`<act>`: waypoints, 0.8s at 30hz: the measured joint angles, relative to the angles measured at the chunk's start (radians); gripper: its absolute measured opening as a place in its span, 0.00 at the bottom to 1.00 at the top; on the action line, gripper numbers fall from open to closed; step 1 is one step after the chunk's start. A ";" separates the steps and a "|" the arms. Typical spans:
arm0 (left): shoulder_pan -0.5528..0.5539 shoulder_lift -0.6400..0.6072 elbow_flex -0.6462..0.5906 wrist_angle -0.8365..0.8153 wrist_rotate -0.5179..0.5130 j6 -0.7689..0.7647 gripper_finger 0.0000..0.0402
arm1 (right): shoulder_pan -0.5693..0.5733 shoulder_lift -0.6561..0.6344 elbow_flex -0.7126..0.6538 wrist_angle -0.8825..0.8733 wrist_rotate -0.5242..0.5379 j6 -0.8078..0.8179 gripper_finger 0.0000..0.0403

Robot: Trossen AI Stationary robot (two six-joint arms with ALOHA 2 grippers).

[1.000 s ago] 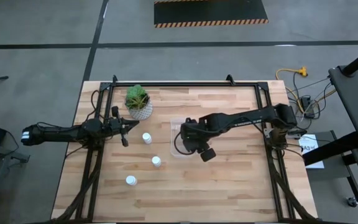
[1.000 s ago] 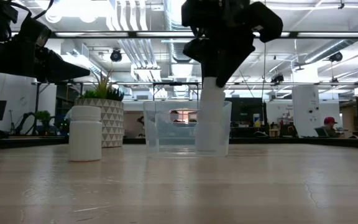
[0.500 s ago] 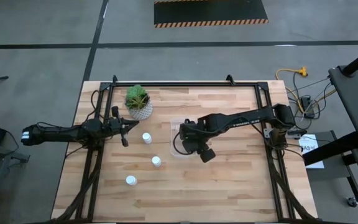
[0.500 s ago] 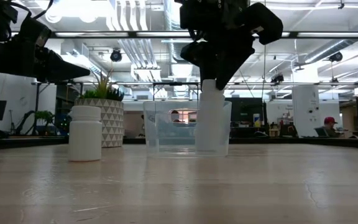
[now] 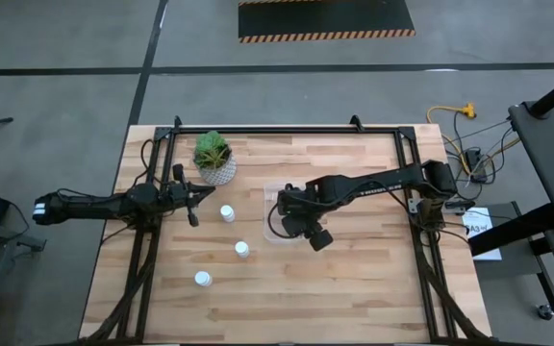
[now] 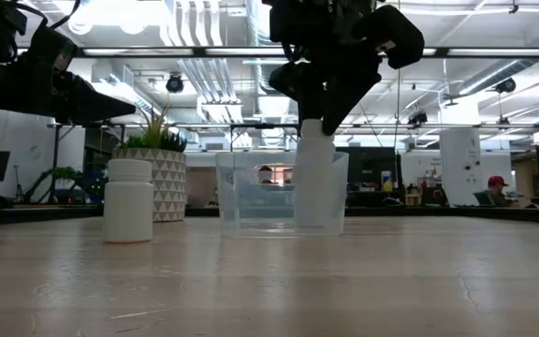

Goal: Pick and place pill bottles into a basket
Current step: Put the white pill bottle into the transparent container

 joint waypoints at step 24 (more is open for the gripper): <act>0.000 0.002 0.000 0.000 0.000 0.000 0.00 | -0.019 0.042 -0.035 0.047 -0.008 -0.006 0.36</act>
